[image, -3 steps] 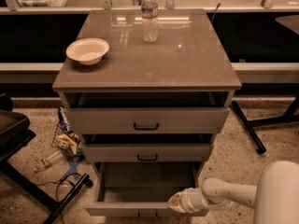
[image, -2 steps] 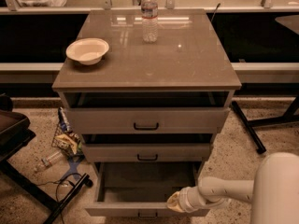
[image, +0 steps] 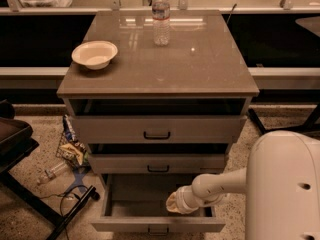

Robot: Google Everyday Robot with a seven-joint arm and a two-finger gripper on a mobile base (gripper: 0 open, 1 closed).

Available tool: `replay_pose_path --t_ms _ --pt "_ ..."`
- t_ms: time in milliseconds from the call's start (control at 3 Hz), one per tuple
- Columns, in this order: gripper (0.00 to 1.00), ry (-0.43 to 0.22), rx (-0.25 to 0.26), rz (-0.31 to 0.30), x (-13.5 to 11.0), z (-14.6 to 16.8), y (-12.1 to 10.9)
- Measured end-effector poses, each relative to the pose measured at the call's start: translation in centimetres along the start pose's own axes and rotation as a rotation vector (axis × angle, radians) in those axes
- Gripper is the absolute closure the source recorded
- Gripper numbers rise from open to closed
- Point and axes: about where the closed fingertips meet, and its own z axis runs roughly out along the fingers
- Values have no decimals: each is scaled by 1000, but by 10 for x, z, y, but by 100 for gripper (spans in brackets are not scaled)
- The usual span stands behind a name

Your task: Open bottom drawer

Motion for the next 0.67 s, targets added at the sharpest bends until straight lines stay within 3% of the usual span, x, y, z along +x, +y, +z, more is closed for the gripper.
replay_pose_path --t_ms 667 --pt "100 -22 17 20 12 11 -8"
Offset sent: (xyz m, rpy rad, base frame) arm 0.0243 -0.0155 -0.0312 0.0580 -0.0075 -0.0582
